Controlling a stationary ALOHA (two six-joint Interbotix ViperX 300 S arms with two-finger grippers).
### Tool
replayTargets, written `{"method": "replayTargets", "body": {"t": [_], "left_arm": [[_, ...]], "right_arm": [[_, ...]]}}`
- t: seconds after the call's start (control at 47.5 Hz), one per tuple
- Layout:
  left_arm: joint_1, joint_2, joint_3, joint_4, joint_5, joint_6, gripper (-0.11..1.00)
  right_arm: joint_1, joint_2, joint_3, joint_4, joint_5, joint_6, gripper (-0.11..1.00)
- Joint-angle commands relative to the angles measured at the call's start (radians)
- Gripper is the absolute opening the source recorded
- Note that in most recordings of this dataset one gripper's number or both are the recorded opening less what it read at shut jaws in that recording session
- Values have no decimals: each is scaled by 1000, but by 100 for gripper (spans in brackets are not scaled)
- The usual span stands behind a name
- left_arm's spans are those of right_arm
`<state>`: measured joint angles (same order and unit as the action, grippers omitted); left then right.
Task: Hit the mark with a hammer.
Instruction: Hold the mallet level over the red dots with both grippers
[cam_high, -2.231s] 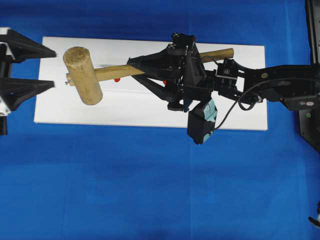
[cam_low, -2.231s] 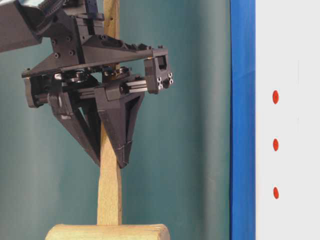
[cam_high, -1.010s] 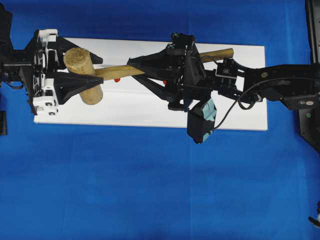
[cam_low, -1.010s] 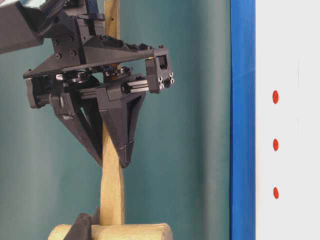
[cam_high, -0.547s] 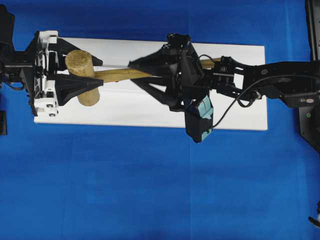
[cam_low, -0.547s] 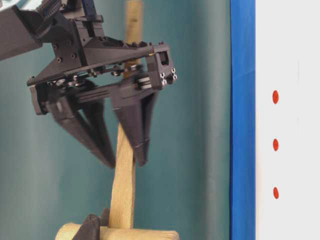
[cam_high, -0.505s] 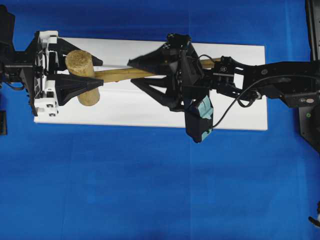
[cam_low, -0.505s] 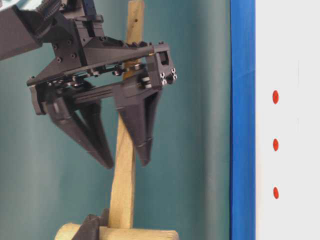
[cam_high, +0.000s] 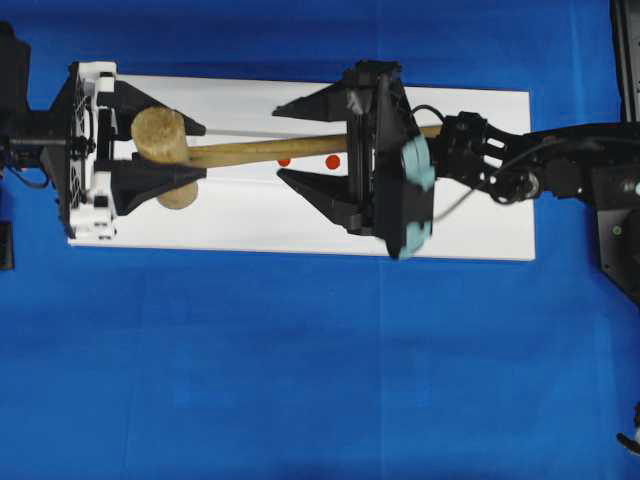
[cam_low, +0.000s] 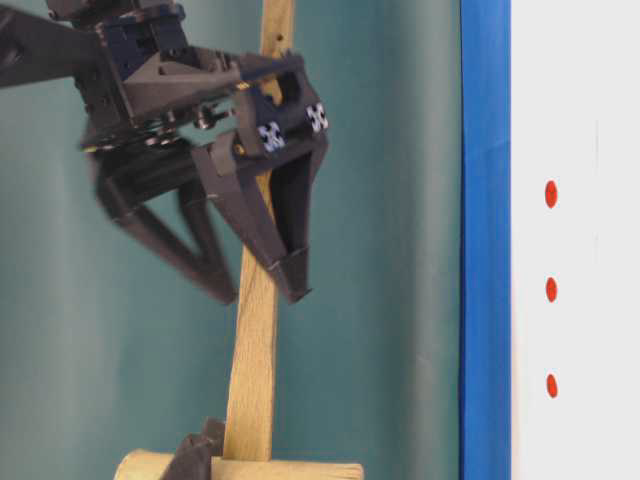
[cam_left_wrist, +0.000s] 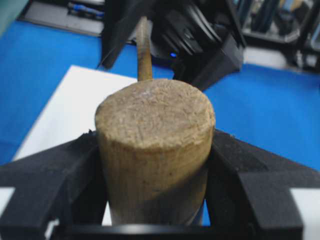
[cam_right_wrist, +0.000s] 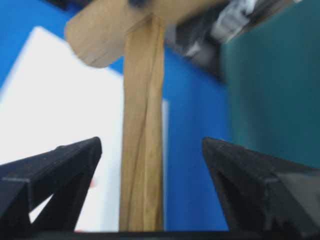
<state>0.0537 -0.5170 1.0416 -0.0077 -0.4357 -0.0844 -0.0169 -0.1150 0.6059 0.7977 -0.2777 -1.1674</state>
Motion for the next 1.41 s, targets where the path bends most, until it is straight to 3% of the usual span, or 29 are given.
{"method": "replayTargets", "body": {"t": [0.0,0.105,0.168,0.463,0.547,0.694,0.821,1.389], "left_arm": [[-21,-14,-17,2,-8,61,44],[-40,-14,-17,2,-8,121,44],[-49,-14,-15,2,-8,143,44],[-49,-14,-17,0,8,158,44],[-51,-14,-17,0,8,158,44],[-49,-14,-18,0,8,155,44],[-49,-14,-18,0,8,155,44],[-28,-14,-14,-3,18,147,47]], "right_arm": [[-15,-28,-29,124,75,-3,97],[-34,-26,-31,210,137,0,97],[-35,-28,-31,238,156,0,97],[-35,-28,-35,279,199,34,91],[-35,-26,-34,279,204,35,74],[-35,-28,-34,279,222,35,27],[-35,-28,-35,281,224,37,2],[-34,-28,-37,313,224,67,1]]}}
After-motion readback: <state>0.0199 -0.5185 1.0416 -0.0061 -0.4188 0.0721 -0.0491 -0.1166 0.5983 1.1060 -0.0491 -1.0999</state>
